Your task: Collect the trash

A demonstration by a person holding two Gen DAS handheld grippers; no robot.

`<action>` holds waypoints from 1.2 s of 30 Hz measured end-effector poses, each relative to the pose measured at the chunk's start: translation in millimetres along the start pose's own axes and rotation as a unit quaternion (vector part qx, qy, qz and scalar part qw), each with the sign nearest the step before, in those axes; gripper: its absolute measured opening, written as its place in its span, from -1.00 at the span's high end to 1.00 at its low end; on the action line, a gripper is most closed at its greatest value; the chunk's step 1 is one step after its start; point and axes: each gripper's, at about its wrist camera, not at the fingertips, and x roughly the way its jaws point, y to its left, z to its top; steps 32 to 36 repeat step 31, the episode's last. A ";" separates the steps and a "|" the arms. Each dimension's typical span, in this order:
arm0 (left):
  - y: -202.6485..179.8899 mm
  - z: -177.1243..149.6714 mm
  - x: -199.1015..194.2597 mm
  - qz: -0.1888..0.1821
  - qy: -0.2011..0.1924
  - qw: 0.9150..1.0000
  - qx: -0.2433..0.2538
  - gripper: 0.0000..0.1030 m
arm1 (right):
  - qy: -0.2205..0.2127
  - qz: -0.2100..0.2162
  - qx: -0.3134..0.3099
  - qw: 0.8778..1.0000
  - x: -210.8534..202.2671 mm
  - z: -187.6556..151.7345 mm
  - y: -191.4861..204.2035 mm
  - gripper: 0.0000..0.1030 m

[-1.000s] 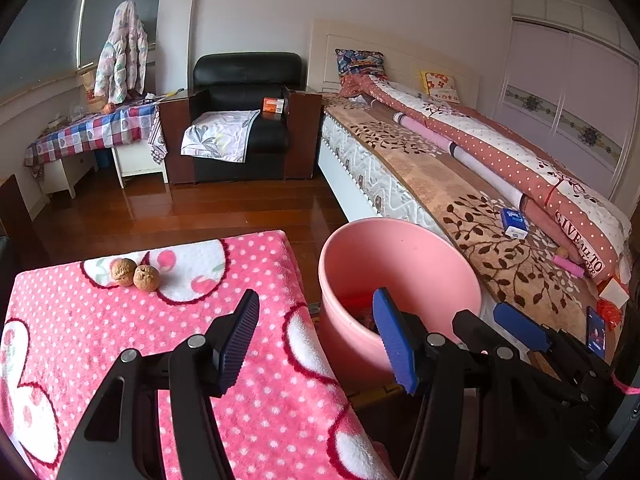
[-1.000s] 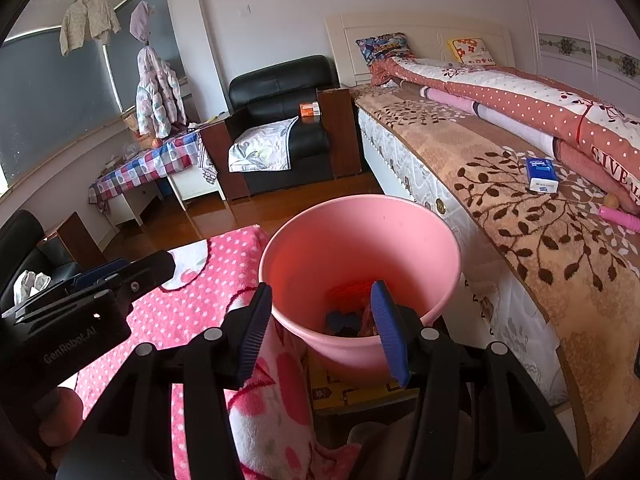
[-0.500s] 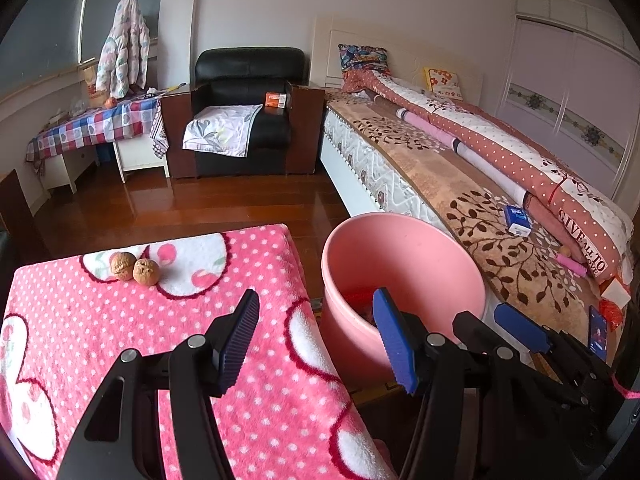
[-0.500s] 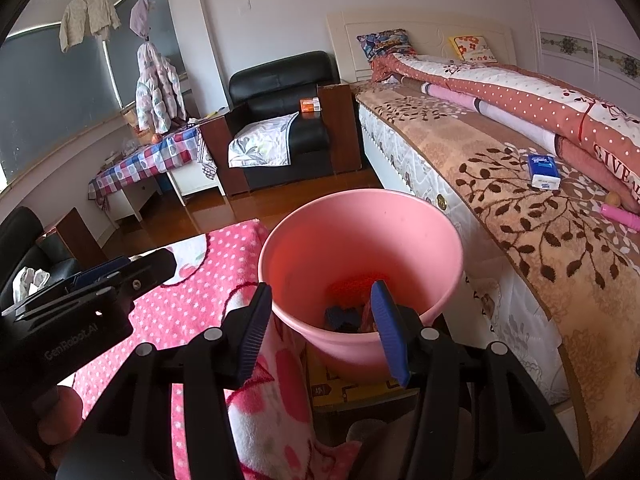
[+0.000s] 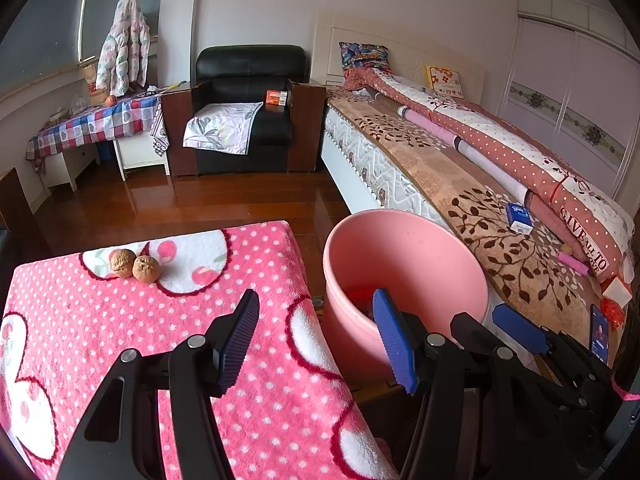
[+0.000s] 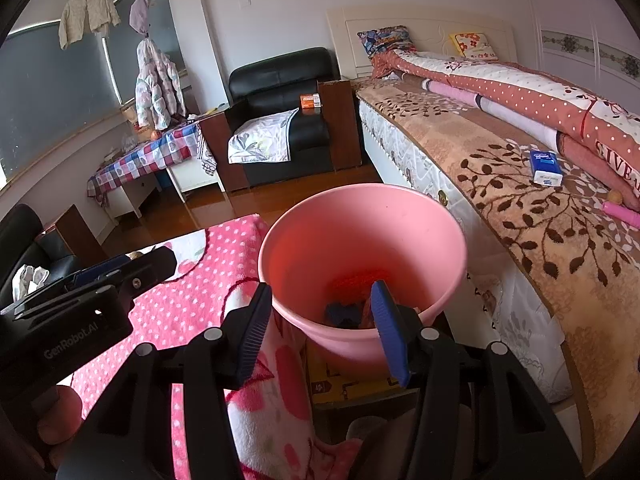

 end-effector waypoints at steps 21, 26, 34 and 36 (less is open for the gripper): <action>1.7 -3.3 6.2 0.008 0.008 1.000 -0.003 -0.14 | 0.009 -0.002 -0.001 1.000 5.3 -6.2 -2.1 -0.02; 3.9 -3.3 10.6 0.011 0.020 1.000 -0.009 -0.14 | 0.010 -0.002 -0.001 1.000 7.2 -4.3 -1.3 -0.02; 6.9 -3.4 12.1 0.012 0.023 1.000 -0.012 -0.14 | 0.011 0.000 -0.004 1.000 7.3 -5.5 0.7 -0.02; 6.9 -3.4 12.1 0.012 0.023 1.000 -0.012 -0.14 | 0.011 0.000 -0.004 1.000 7.3 -5.5 0.7 -0.02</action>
